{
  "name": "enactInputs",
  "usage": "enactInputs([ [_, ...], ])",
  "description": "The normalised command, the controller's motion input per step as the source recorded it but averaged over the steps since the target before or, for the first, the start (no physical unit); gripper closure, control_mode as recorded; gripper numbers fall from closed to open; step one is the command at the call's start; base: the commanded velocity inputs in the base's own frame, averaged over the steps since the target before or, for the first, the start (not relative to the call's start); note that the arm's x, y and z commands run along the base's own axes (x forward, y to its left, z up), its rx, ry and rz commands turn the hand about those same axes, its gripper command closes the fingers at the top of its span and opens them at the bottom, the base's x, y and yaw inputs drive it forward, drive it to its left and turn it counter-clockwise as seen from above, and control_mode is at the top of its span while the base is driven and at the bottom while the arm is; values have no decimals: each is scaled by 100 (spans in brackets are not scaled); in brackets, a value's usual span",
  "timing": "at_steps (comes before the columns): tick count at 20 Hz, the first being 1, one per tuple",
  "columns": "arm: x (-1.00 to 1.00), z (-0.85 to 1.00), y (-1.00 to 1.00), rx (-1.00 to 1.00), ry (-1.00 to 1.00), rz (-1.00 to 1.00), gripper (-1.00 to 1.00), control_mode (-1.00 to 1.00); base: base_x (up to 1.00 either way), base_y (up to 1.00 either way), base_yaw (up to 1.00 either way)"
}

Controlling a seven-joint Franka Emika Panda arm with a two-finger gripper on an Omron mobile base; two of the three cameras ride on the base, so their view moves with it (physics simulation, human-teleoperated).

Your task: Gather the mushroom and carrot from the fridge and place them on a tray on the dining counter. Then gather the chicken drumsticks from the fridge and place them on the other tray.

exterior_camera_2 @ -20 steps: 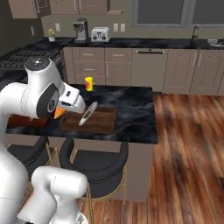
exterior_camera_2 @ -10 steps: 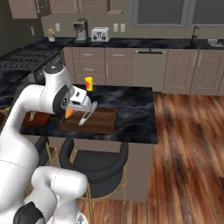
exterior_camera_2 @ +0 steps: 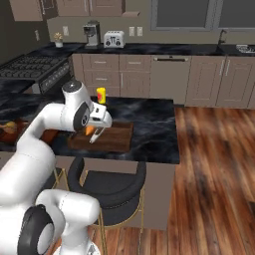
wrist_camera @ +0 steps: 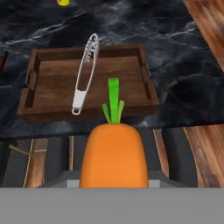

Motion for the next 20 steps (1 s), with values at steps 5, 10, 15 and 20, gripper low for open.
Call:
enactInputs([
  [5, 69, -47, -1, -1, 2, 0, 100, -100, 0, 0, 0],
  [10, 66, -47, 0, -2, 3, 0, 100, -100, 0, 0, 0],
  [15, 61, -42, 0, -1, 3, 0, 100, -100, 0, 0, 0],
  [20, 51, -38, 0, -1, 5, 0, 100, -100, 0, 0, 0],
])
